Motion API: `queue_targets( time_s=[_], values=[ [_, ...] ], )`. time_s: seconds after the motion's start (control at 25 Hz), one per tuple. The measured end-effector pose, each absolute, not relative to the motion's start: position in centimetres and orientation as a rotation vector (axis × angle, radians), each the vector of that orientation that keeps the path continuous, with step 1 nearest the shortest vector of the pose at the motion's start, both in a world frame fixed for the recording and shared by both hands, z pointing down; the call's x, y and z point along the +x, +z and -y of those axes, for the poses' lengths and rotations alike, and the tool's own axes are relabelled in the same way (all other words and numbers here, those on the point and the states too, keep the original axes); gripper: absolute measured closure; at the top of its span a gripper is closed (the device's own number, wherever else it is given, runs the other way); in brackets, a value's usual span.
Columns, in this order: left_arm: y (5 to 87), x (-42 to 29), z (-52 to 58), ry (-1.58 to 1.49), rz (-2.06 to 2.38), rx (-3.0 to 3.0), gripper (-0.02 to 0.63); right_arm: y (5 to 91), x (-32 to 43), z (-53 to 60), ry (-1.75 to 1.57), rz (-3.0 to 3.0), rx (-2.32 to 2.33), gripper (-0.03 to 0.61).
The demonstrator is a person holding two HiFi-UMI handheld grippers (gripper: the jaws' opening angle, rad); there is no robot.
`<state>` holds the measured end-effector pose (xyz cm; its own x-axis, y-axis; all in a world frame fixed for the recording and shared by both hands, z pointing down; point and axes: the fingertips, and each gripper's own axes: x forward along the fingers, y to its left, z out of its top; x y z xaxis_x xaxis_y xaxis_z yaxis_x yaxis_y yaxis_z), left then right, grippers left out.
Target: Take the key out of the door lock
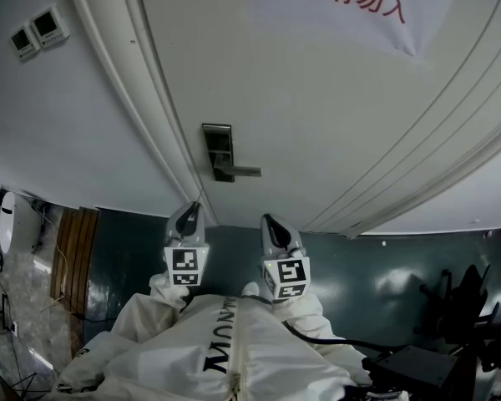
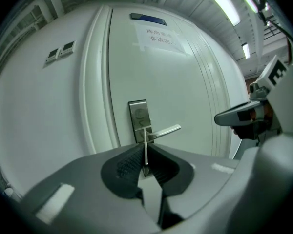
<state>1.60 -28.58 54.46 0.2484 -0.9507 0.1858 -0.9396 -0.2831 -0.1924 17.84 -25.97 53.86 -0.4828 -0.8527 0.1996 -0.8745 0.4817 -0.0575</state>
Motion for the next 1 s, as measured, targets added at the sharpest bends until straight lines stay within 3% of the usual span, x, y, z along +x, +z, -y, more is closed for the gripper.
queue_targets(
  time_s=[1.0],
  values=[
    [56.6,-8.8,8.0,-0.377,-1.684,-2.549,0.591,54.5,7.5,5.7,0.143,2.423,1.660,0.580]
  ],
)
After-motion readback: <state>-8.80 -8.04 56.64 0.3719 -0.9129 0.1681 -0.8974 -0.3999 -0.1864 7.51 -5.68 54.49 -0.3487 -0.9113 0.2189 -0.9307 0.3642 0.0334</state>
